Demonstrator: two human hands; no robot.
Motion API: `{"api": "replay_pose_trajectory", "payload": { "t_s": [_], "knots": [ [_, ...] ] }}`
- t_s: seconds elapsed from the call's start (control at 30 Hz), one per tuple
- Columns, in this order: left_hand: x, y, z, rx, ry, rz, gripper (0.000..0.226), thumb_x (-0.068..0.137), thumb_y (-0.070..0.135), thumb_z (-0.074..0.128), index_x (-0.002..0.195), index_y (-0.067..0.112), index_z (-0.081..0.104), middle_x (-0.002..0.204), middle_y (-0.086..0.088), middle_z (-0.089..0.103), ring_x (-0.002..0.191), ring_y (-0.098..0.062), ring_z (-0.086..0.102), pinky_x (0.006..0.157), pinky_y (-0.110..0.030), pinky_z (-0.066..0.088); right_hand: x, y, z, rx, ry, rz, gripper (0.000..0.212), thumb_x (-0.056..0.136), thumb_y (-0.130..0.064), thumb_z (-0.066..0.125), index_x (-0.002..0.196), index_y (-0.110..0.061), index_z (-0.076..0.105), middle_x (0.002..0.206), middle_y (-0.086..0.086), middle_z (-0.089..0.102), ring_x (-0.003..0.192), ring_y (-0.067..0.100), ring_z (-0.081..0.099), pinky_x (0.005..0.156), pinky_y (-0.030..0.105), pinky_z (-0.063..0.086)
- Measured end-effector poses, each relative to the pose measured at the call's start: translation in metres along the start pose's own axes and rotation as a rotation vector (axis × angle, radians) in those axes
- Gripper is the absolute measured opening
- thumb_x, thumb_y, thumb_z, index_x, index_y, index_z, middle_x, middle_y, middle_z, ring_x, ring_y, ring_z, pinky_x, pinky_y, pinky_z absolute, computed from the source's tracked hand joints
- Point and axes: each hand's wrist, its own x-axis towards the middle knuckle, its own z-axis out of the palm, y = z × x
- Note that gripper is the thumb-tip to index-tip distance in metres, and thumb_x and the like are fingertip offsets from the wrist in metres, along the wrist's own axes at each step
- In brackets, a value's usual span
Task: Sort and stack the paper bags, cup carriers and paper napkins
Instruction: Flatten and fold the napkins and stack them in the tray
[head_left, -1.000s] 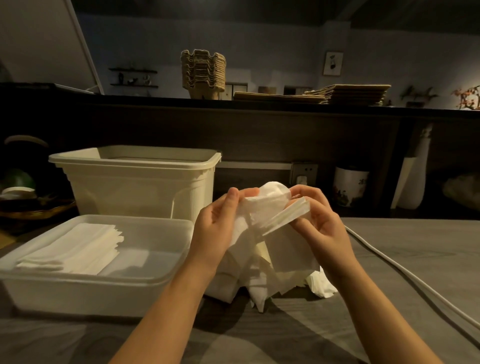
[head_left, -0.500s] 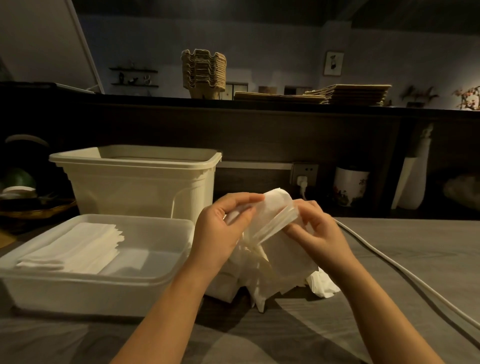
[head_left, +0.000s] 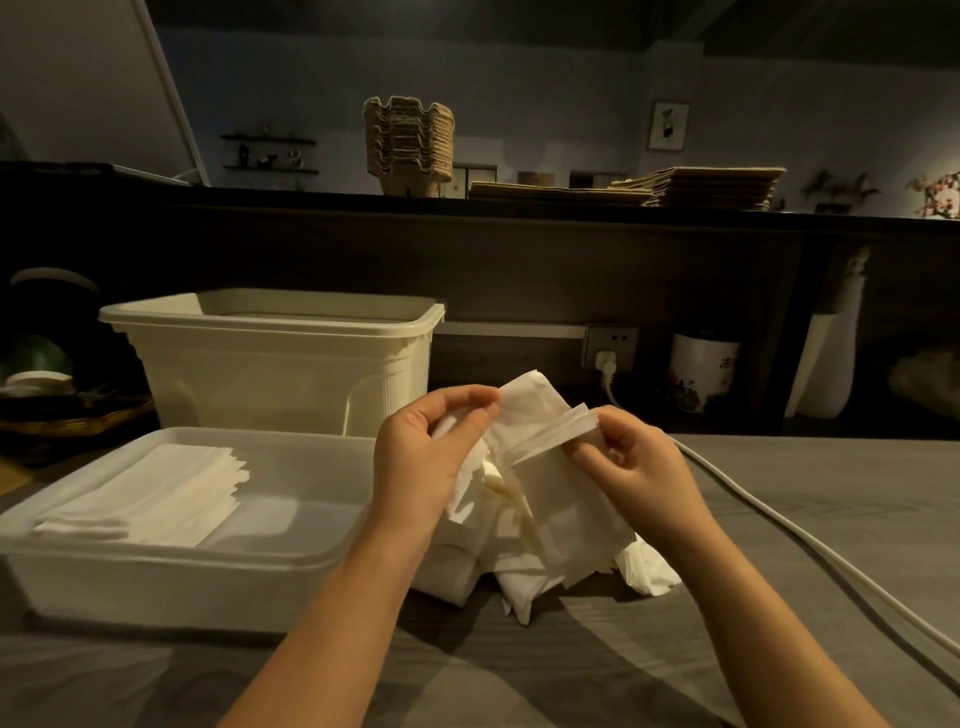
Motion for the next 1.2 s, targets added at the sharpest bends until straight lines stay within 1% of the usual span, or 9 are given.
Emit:
{"api": "replay_pose_trajectory", "payload": {
  "t_s": [0.13,0.27,0.33,0.43,0.6,0.73,0.9,1.1,1.2],
  "knots": [
    [0.001,0.001,-0.003,0.015,0.028,0.0,0.014,0.082,0.019,0.069,0.079,0.033,0.069,0.078,0.026,0.068,0.085,0.004,0.062,0.086,-0.026,0.051,0.001,-0.003,-0.007,0.283,0.135,0.172,0.024,0.093,-0.011,0.049,0.076,-0.023,0.061,0.099,-0.015,0.053,0.085,0.005,0.051,0.067,0.023,0.045],
    [0.0,-0.001,-0.002,0.152,-0.02,0.115,0.017,0.083,0.018,0.068,0.082,0.035,0.065,0.079,0.038,0.063,0.083,0.019,0.056,0.077,-0.004,0.047,0.002,-0.005,-0.014,0.553,0.129,0.299,0.013,0.087,-0.014,0.052,0.08,-0.014,0.063,0.081,0.004,0.061,0.081,0.021,0.057,0.081,0.051,0.05],
    [0.0,-0.003,-0.003,0.218,-0.046,0.179,0.021,0.084,0.016,0.067,0.083,0.037,0.064,0.08,0.032,0.064,0.082,0.017,0.057,0.069,-0.003,0.046,0.0,-0.005,-0.014,0.62,0.034,0.279,0.016,0.089,-0.012,0.051,0.079,-0.014,0.063,0.074,0.001,0.065,0.074,0.018,0.062,0.072,0.04,0.054],
    [-0.001,-0.003,-0.003,0.219,-0.134,0.199,0.025,0.082,0.01,0.067,0.085,0.035,0.065,0.084,0.026,0.065,0.089,0.011,0.058,0.074,-0.007,0.048,-0.004,-0.006,-0.01,0.533,-0.149,0.201,0.01,0.081,-0.023,0.057,0.085,-0.02,0.066,0.077,-0.008,0.069,0.074,0.008,0.066,0.067,0.023,0.054],
    [-0.004,-0.002,0.002,0.211,-0.193,0.177,0.031,0.078,0.007,0.072,0.083,0.037,0.065,0.089,0.023,0.065,0.093,0.007,0.059,0.072,-0.008,0.049,-0.001,0.001,0.001,0.358,-0.07,0.158,0.009,0.087,-0.023,0.057,0.091,-0.028,0.064,0.102,-0.012,0.061,0.095,0.009,0.06,0.072,0.022,0.052],
    [-0.004,-0.001,0.002,0.171,-0.241,0.141,0.03,0.078,0.005,0.071,0.085,0.034,0.065,0.091,0.021,0.065,0.094,0.002,0.06,0.073,-0.009,0.05,0.0,0.001,0.001,0.426,-0.074,0.11,0.023,0.072,-0.038,0.058,0.091,-0.029,0.067,0.119,-0.02,0.053,0.105,0.003,0.054,0.082,0.024,0.049],
    [-0.007,0.004,0.003,0.139,-0.304,0.141,0.027,0.082,0.006,0.066,0.087,0.032,0.063,0.083,0.03,0.065,0.091,0.011,0.058,0.071,-0.007,0.049,-0.003,0.001,0.0,0.446,-0.086,0.086,0.013,0.078,-0.031,0.057,0.088,-0.029,0.065,0.082,-0.012,0.07,0.08,0.005,0.066,0.069,0.021,0.055],
    [-0.006,0.003,0.003,0.104,-0.286,0.143,0.022,0.088,0.011,0.06,0.094,0.032,0.063,0.094,0.025,0.064,0.094,0.008,0.057,0.074,-0.01,0.05,0.0,0.003,0.002,0.479,-0.011,0.141,0.032,0.088,-0.017,0.059,0.11,-0.039,0.052,0.098,-0.006,0.065,0.088,0.013,0.066,0.071,0.029,0.057],
    [-0.006,0.003,0.003,0.132,-0.279,0.154,0.022,0.087,0.014,0.06,0.095,0.035,0.061,0.093,0.032,0.062,0.094,0.013,0.055,0.076,-0.008,0.049,0.001,0.007,0.003,0.446,-0.036,0.238,0.03,0.086,-0.023,0.062,0.114,-0.029,0.053,0.098,-0.007,0.067,0.086,0.01,0.067,0.07,0.024,0.054]
  ]
}}
